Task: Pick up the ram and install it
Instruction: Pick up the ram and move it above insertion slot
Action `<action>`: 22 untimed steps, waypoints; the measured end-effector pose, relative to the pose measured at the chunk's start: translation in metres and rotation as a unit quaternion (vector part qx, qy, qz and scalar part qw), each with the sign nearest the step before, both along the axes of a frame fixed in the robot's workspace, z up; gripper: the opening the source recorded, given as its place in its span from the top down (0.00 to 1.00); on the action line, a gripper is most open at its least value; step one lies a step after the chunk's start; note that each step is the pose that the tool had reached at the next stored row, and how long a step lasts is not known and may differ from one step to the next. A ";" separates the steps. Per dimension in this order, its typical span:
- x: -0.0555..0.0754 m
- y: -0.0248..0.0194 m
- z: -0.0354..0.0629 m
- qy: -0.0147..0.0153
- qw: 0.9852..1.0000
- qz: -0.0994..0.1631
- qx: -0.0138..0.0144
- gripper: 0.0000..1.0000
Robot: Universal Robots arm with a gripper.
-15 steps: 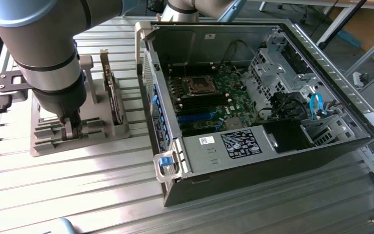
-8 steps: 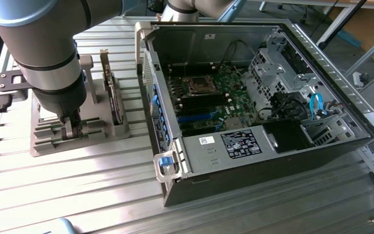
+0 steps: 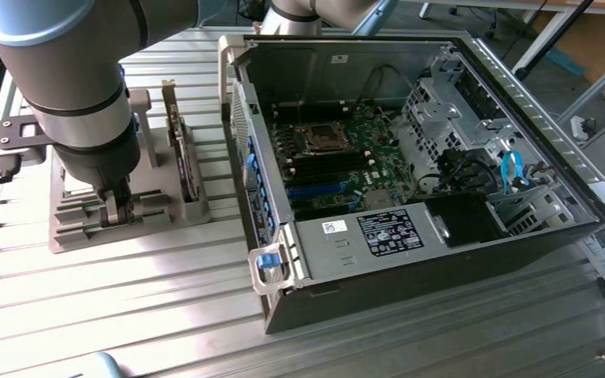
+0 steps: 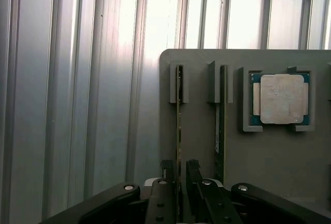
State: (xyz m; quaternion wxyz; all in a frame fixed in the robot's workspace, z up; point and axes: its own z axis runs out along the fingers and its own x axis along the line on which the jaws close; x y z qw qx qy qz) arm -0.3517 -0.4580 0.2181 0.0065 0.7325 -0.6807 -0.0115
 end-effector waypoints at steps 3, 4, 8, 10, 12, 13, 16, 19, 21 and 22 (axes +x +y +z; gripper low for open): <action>0.000 0.0001 -0.0002 -0.001 1.000 0.000 0.000 0.76; 0.000 0.0000 -0.0003 -0.002 1.000 0.000 0.000 0.76; -0.001 0.0000 -0.0004 -0.007 1.000 0.002 0.000 0.76; -0.001 0.0000 -0.0005 -0.007 1.000 0.002 0.000 0.76; -0.001 0.0000 -0.0005 -0.007 1.000 0.002 0.000 0.76; -0.001 0.0000 -0.0006 -0.007 1.000 0.002 0.000 0.76; -0.001 0.0000 -0.0018 -0.008 1.000 0.002 0.000 0.76; -0.001 0.0000 -0.0028 -0.008 1.000 0.002 0.000 0.76; -0.001 0.0000 -0.0036 -0.008 1.000 0.002 0.000 0.76; -0.001 0.0000 -0.0041 -0.008 1.000 0.002 0.000 0.76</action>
